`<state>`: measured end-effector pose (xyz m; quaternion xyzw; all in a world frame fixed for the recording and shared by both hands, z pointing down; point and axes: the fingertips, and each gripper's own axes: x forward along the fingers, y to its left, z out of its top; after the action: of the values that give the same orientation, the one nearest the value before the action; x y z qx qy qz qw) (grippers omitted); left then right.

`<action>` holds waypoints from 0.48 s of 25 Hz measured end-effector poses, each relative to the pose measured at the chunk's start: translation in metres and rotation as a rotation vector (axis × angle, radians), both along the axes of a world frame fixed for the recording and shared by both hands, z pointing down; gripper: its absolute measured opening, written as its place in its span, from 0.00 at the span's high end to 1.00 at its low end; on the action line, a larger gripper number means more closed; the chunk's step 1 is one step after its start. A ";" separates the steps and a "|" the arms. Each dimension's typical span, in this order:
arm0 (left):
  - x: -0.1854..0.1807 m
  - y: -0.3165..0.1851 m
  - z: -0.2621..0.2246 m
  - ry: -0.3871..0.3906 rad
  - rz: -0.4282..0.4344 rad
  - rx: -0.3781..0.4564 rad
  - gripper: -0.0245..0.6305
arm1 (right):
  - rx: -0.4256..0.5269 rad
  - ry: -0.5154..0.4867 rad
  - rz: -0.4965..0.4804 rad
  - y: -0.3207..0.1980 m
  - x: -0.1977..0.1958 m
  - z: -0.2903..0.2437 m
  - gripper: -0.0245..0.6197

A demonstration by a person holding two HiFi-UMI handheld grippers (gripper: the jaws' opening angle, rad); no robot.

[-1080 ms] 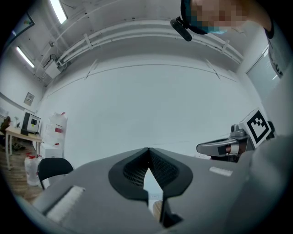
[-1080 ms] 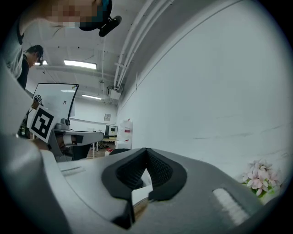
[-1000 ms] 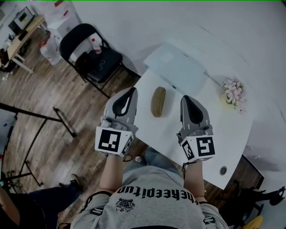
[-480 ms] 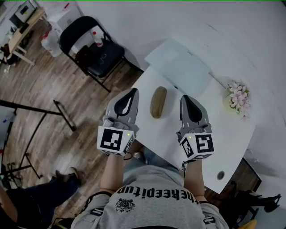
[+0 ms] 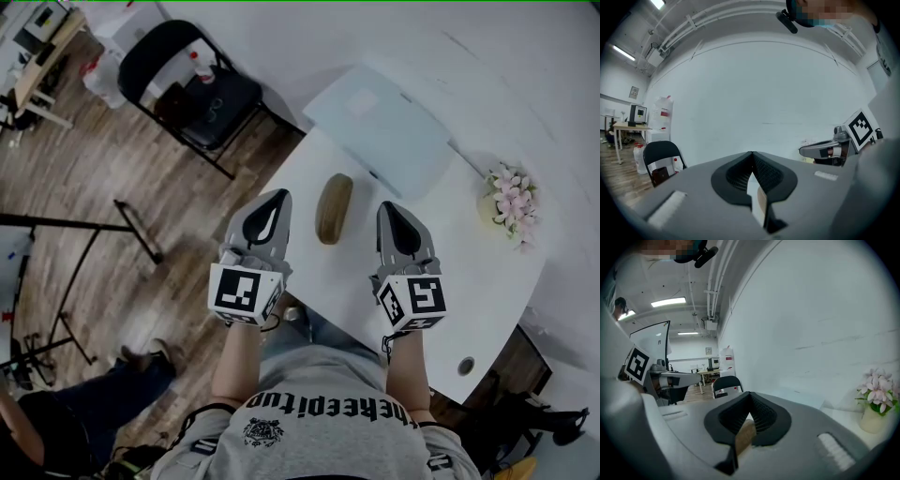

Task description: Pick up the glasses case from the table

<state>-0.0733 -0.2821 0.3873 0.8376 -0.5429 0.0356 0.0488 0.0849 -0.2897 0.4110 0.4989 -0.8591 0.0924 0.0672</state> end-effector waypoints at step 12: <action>0.009 -0.007 0.045 -0.026 0.017 -0.121 0.93 | -0.114 -0.022 0.017 -0.003 0.008 0.044 0.96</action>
<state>-0.0638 -0.2892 0.4323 0.8372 -0.5332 0.0798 0.0918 0.0931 -0.2928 0.4553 0.5003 -0.8490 0.1471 0.0853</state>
